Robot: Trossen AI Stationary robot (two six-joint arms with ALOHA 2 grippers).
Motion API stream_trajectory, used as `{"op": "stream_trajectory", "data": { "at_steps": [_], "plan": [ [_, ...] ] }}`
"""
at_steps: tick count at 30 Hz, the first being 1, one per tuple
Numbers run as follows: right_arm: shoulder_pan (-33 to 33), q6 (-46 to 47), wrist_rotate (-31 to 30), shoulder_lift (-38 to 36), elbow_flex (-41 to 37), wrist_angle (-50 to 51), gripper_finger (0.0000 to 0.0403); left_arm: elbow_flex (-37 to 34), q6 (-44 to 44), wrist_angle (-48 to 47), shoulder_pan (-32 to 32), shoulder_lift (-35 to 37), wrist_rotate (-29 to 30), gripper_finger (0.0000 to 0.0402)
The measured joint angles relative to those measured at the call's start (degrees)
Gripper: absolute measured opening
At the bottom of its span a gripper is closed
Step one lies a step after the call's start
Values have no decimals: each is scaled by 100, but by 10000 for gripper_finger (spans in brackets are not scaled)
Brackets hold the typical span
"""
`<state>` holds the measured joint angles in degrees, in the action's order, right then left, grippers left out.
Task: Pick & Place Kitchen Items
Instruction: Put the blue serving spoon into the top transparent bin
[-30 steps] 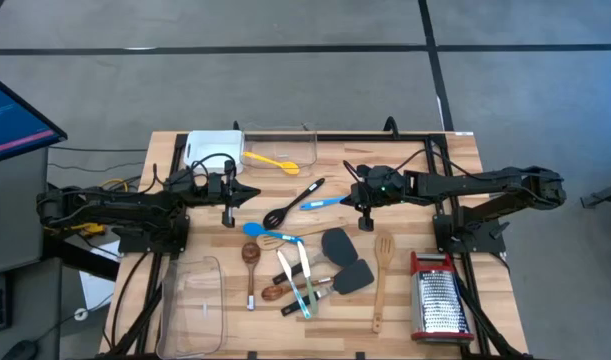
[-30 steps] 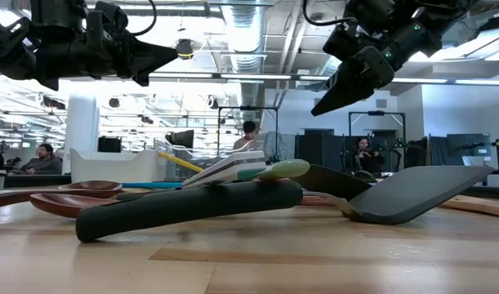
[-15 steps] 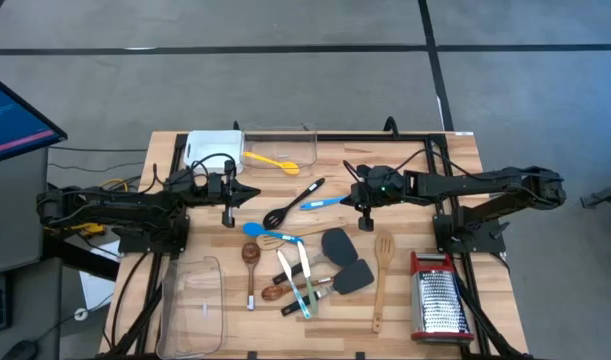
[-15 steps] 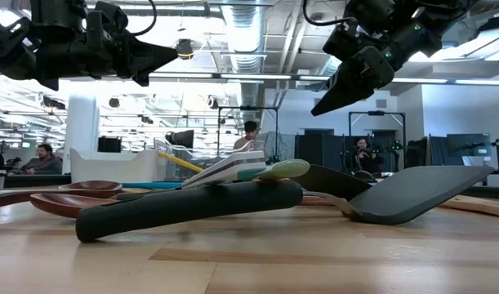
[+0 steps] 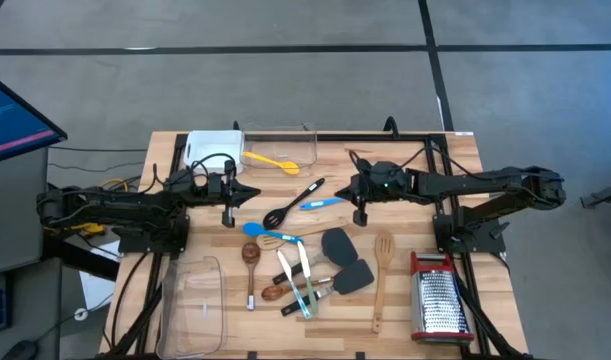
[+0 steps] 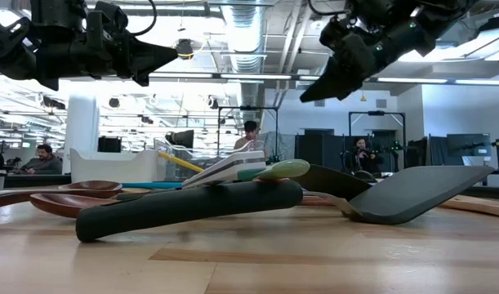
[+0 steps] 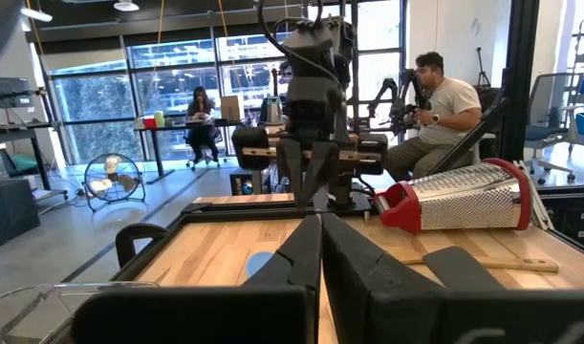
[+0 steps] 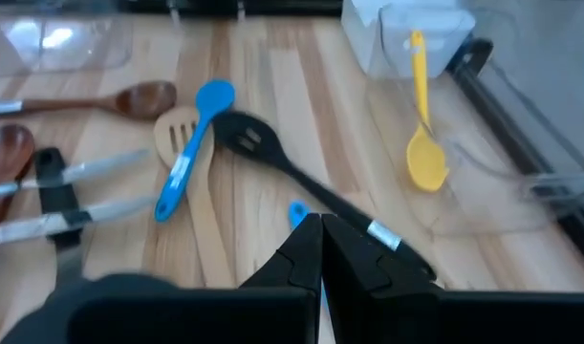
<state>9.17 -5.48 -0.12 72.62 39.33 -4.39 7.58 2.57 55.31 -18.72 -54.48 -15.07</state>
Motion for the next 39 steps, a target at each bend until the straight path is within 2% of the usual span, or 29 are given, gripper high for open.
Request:
{"op": "stream_trajectory", "data": {
  "at_steps": [10, 17, 20, 24, 29, 34, 39],
  "plan": [
    [-52, -1, 5, 0, 0, -168, 1, 0, 0, 16, 0, 0, 0, 1],
    [-44, -108, 7, 0, 0, -168, 1, 4, 46, 1470, 0, 6, 0, 1],
    [-37, -111, 7, 0, 0, -123, 1, 113, -35, 1521, 1, 0, -1, 1],
    [-39, -325, 9, -209, 2, 280, 1, 374, -456, 1120, 35, -181, -6, 1],
    [-42, -391, 9, -786, 3, 757, 1, 852, -541, 364, 95, -699, -6, 1],
    [-178, -521, 11, -1430, 4, 1304, 1, 1519, -296, 65, 145, -1449, 2, 1],
    [-319, -788, 25, -1949, -78, 1475, 1, 2376, 30, -704, 250, -2042, 2, 1]
  ]
}}
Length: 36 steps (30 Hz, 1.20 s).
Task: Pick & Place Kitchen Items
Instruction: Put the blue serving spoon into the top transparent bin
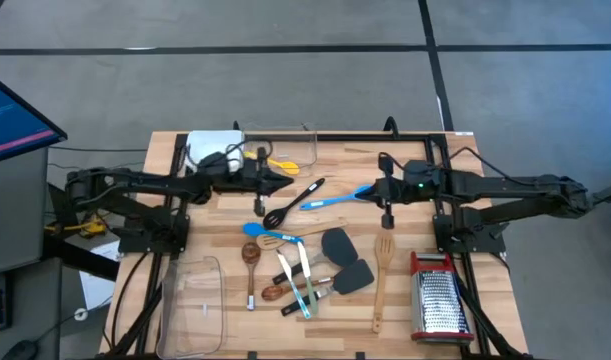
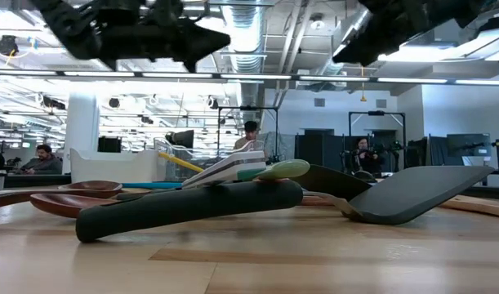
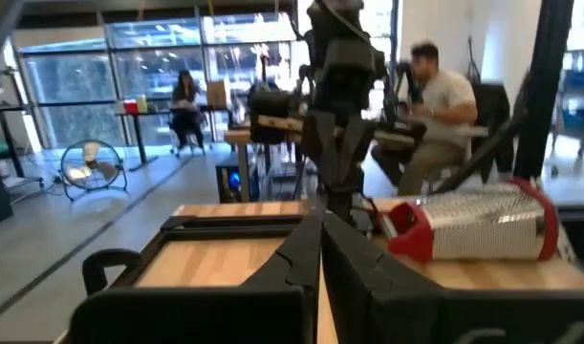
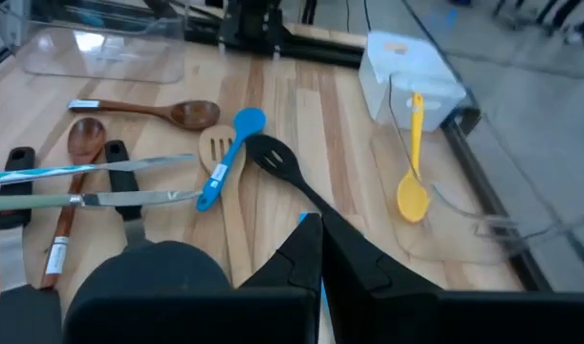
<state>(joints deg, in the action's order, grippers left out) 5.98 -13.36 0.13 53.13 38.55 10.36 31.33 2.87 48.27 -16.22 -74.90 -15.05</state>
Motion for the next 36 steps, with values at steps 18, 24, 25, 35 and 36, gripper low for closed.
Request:
{"op": "stream_trajectory", "data": {
  "at_steps": [18, 24, 25, 35, 36],
  "plan": [
    [432, -116, 50, -2714, -1917, -1614, 1, 1023, 477, -1911, 168, -362, 107, 1],
    [699, -8, 50, -3349, -2274, -1659, 1, 1025, 483, -1921, 438, -362, 431, 1],
    [743, 22, 45, -3396, -2296, -1663, 1, 1025, 483, -1919, 492, -362, 526, 1],
    [1040, 33, 6, -3423, -2313, -1686, 1, 1380, 499, -1888, 805, -424, 1383, 1],
    [1055, 33, 7, -3404, -2313, -1674, 1, 1457, 564, -1891, 803, -476, 1384, 1]
  ]
}}
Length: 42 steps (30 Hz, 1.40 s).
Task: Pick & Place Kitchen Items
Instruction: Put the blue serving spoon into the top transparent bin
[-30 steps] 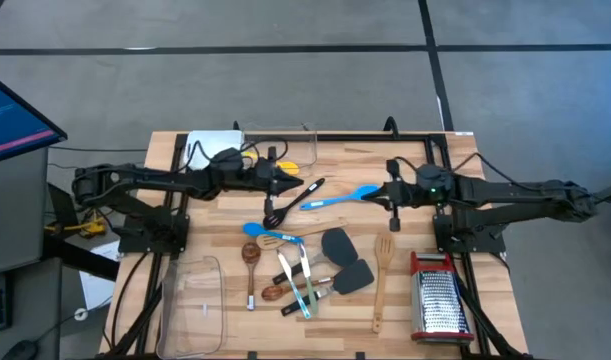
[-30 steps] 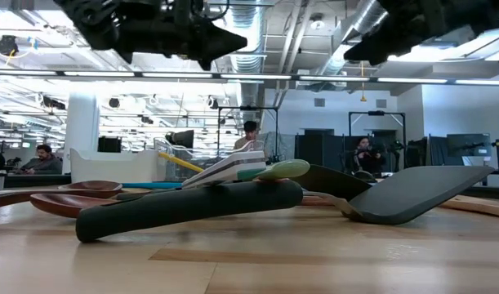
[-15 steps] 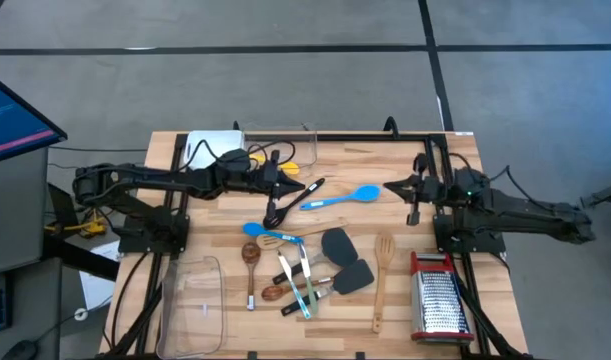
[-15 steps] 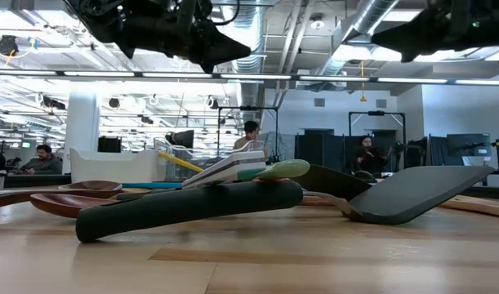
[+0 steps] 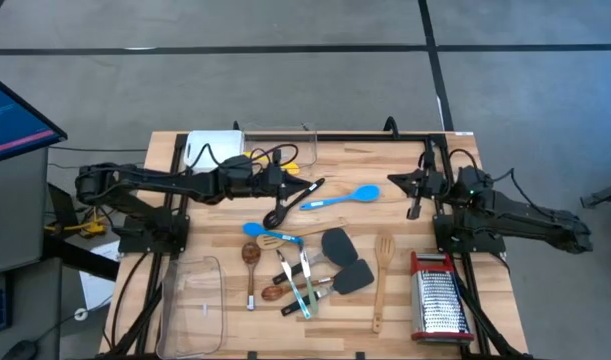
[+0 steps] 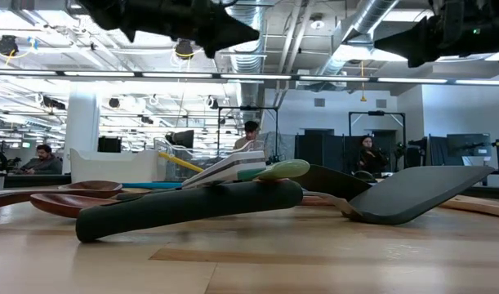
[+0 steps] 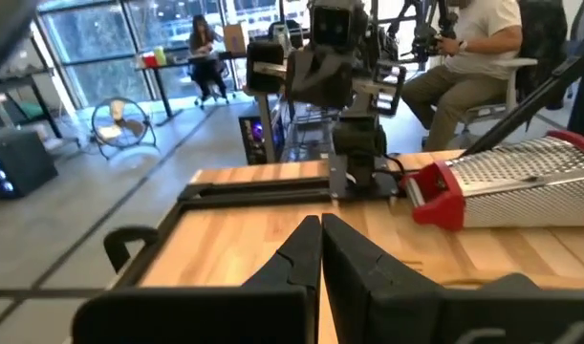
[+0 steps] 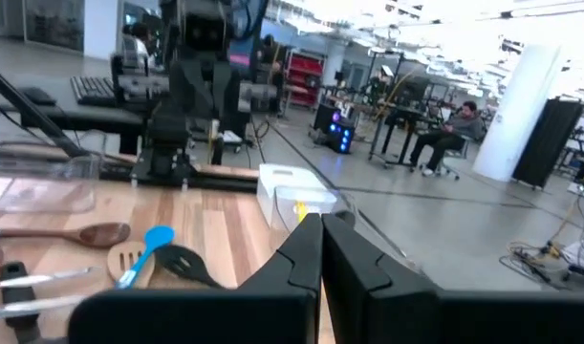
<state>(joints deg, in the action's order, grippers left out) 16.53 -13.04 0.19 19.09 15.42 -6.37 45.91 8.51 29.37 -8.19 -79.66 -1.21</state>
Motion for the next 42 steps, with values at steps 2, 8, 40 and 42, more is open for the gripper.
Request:
{"op": "stream_trajectory", "data": {
  "at_steps": [2, 8, 40, 42],
  "plan": [
    [18, 0, -1, 40, 0, -11, 1, 151, 76, -13, -14, -169, 16, 1],
    [2, 0, -1, 156, 0, -181, 1, 896, 176, -20, -15, -1129, -65, 1],
    [4, -46, -3, 195, 0, -160, 1, 1688, 287, -4005, 313, -1704, -516, 1],
    [4, -46, -3, 197, 0, -153, 1, 1688, 286, -4351, 364, -1704, -515, 1]
  ]
}}
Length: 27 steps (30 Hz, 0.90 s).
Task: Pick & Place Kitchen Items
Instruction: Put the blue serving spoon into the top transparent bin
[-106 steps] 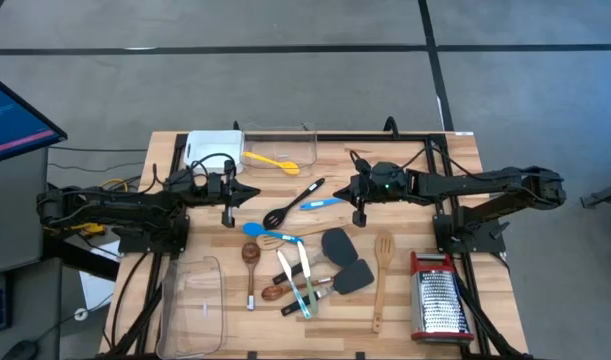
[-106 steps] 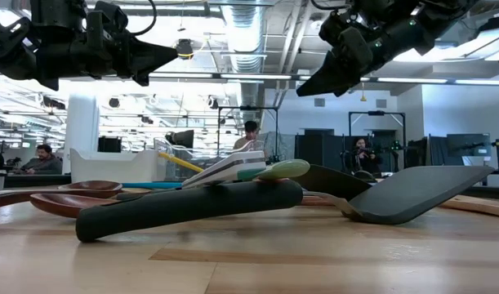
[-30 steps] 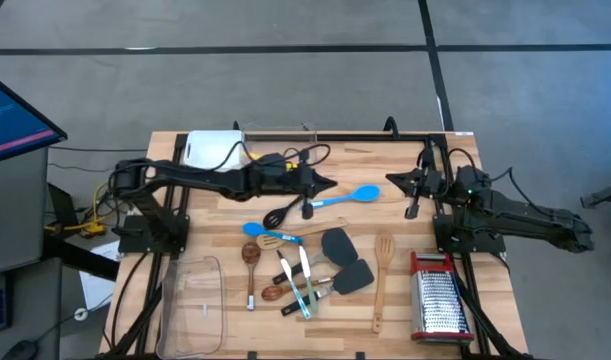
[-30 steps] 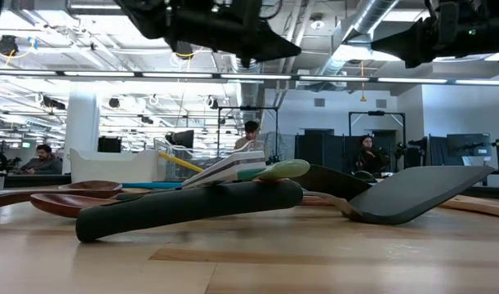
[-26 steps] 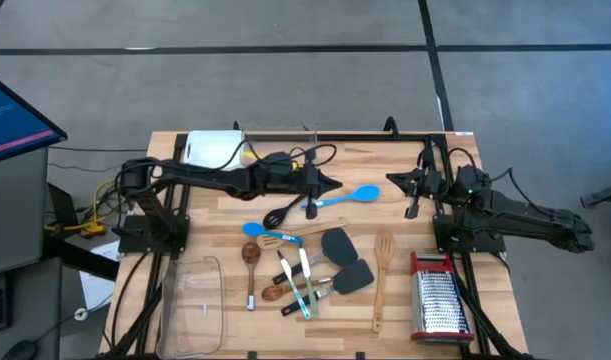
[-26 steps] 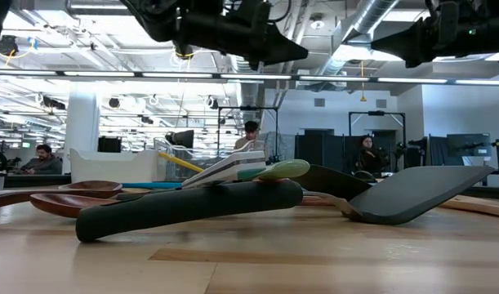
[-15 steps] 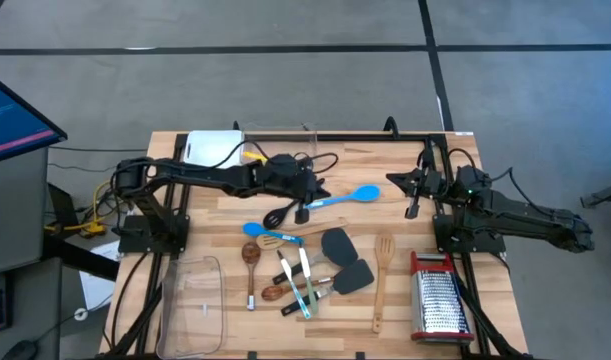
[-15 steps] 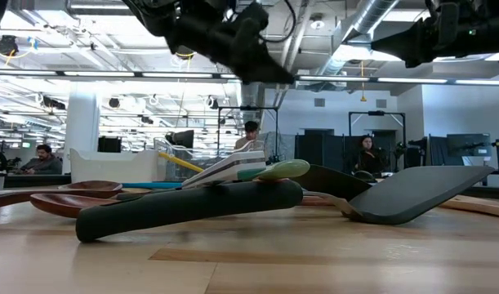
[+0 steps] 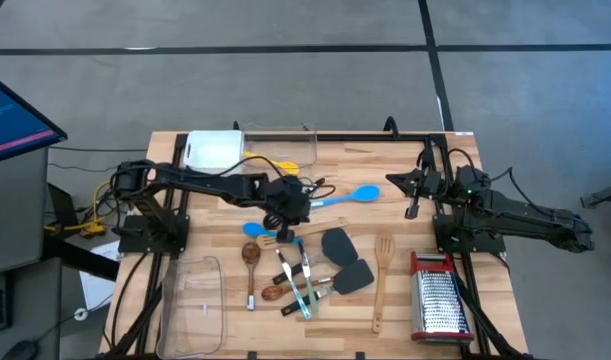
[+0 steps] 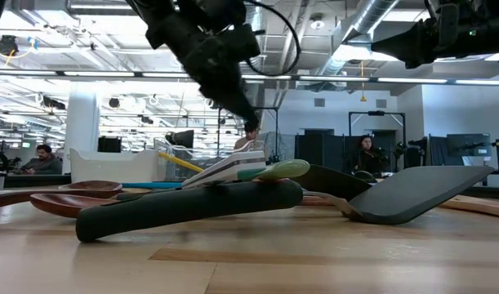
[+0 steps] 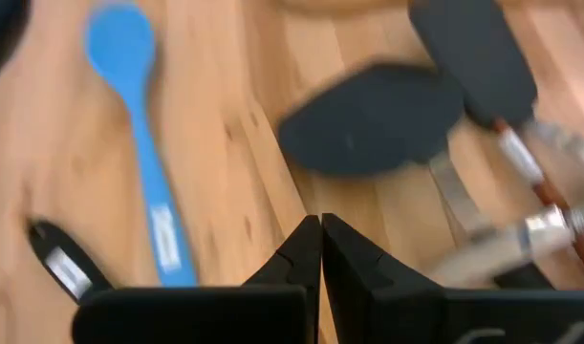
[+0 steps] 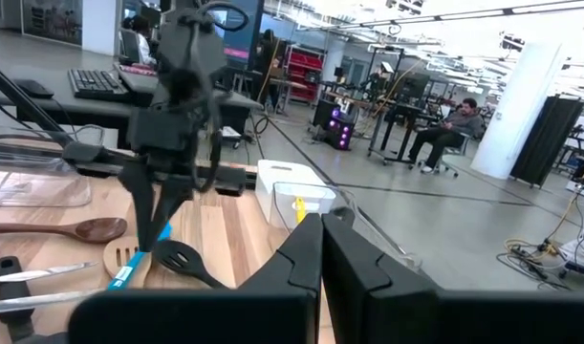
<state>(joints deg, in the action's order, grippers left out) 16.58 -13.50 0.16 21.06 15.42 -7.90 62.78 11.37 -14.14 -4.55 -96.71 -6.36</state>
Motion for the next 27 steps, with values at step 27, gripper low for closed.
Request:
{"op": "stream_trajectory", "data": {
  "at_steps": [27],
  "plan": [
    [1, -33, 0, -2, 0, 83, 1, -170, -177, -2109, 478, 2, 825, 1]
  ]
}}
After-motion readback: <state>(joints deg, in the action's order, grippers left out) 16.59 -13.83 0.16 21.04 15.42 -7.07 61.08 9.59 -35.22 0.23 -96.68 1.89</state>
